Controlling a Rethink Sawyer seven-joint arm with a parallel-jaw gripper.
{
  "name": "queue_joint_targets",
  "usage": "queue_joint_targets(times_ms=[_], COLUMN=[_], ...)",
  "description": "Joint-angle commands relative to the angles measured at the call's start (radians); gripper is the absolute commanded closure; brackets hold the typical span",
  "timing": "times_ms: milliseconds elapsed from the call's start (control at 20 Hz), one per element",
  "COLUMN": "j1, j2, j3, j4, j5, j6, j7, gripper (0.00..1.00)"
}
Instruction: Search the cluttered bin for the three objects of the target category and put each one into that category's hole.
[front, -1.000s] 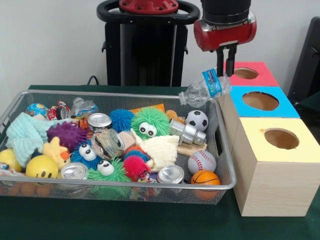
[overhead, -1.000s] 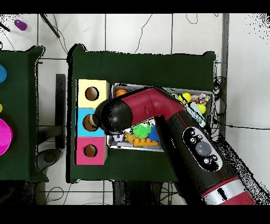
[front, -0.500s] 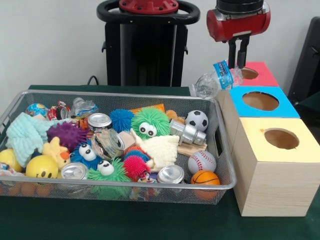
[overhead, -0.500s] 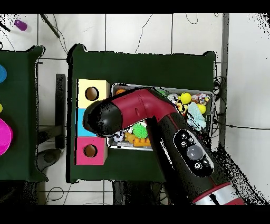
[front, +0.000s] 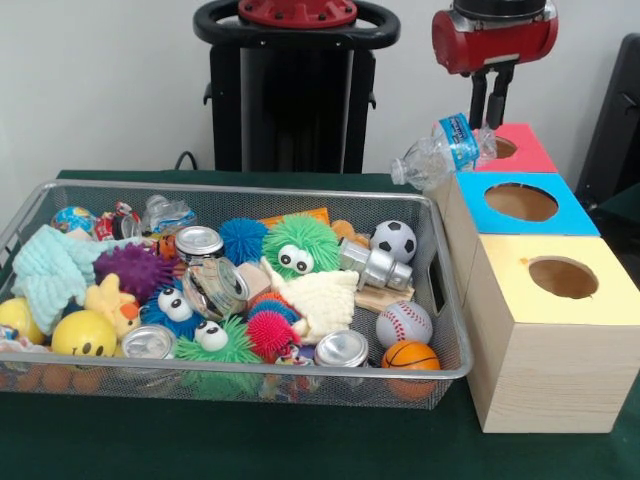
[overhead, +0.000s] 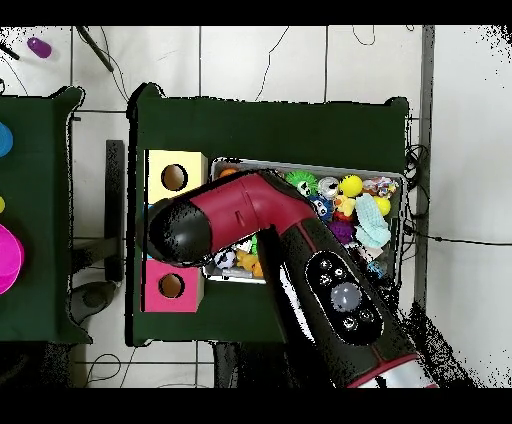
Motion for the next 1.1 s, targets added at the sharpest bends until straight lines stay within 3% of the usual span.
queue_joint_targets(times_ms=[50, 1100], j1=[0.033, 0.197], j2=[-0.027, -0.042], j3=[-0.11, -0.278], j4=[0.084, 0.091], j5=[0.02, 0.056], j6=[0.09, 0.038], j7=[0.112, 0.204], gripper=[1.0, 1.0])
